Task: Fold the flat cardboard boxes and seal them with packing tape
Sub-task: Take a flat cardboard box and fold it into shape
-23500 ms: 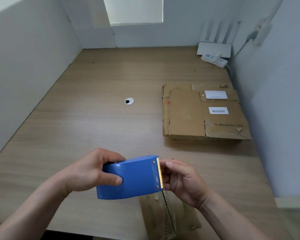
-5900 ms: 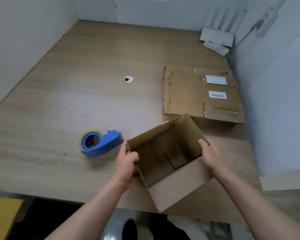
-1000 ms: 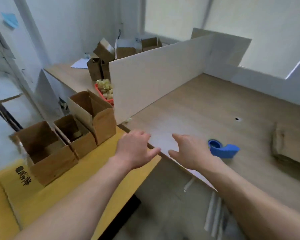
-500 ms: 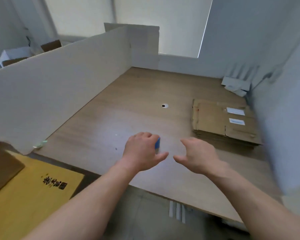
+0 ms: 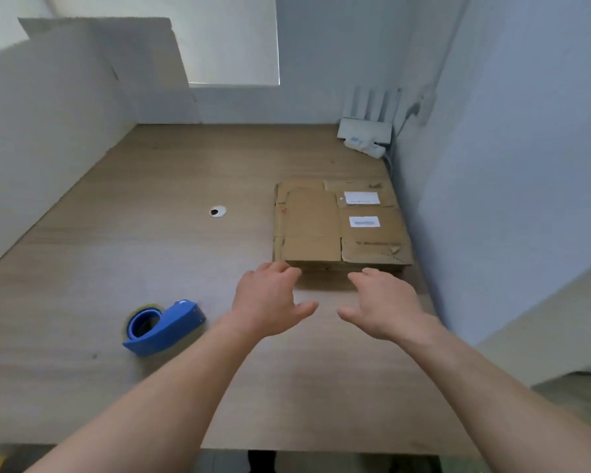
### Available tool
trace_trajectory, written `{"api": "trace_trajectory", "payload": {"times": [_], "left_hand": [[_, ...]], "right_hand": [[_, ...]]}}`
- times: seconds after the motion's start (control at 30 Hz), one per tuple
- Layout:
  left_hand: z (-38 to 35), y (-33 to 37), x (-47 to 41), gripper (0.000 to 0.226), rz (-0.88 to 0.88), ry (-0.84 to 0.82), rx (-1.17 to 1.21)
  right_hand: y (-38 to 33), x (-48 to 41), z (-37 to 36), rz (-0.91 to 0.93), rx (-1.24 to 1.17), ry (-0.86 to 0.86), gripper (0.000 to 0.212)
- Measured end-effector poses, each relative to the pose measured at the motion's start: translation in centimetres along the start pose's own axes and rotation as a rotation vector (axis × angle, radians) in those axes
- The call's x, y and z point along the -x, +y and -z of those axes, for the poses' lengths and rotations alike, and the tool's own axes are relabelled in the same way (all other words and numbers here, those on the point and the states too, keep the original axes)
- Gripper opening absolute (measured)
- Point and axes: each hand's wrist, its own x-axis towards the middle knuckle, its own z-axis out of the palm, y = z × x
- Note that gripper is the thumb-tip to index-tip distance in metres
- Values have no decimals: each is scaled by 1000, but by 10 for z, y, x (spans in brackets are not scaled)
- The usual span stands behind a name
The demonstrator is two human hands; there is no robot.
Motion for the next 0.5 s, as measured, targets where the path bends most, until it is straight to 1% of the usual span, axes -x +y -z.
{"api": "trace_trajectory", "payload": {"times": [0.17, 0.23, 0.33, 0.4, 0.5], "left_hand": [[-31, -6, -71, 70, -28, -116, -7], [-43, -11, -101, 77, -11, -167, 3], [-59, -15, -145, 93, 17, -220, 29], [-69, -17, -170, 101, 27, -264, 35], [-86, -21, -197, 101, 9, -328, 21]], "right_hand": [[36, -53, -16, -111, 11, -83, 57], [52, -78, -23, -159, 8, -97, 61], [74, -118, -36, -243, 41, -109, 83], [86, -141, -45, -332, 42, -142, 100], [101, -164, -61, -438, -14, -191, 113]]}}
